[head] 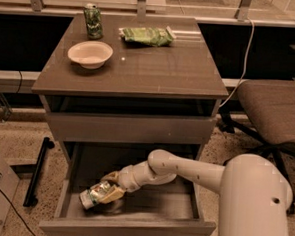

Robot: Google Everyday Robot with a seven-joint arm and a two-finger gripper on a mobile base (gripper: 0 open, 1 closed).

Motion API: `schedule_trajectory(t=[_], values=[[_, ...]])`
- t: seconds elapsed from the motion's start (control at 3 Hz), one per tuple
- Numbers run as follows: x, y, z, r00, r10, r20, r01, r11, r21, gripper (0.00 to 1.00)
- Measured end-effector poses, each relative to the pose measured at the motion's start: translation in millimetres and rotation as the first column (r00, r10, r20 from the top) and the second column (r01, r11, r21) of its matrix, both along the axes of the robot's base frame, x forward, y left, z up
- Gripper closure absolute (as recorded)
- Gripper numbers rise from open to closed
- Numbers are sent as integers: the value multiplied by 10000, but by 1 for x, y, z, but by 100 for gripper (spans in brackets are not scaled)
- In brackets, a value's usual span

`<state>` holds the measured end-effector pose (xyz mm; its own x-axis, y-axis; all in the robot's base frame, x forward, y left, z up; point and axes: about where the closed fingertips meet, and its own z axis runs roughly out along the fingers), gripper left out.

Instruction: Pick 7up can from middle drawer and place on counter

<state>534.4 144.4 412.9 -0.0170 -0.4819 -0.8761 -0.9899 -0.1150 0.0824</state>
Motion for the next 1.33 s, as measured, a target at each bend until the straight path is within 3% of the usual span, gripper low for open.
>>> schedule_trajectory(t=[0.67, 1.0, 1.33], values=[[-51, -43, 96, 9992, 327, 207, -332, 9992, 244, 100], [-56, -53, 164, 9960, 772, 449, -784, 9966, 259, 100], [-43, -63, 249, 9892, 1248, 772, -1248, 9922, -54, 100]])
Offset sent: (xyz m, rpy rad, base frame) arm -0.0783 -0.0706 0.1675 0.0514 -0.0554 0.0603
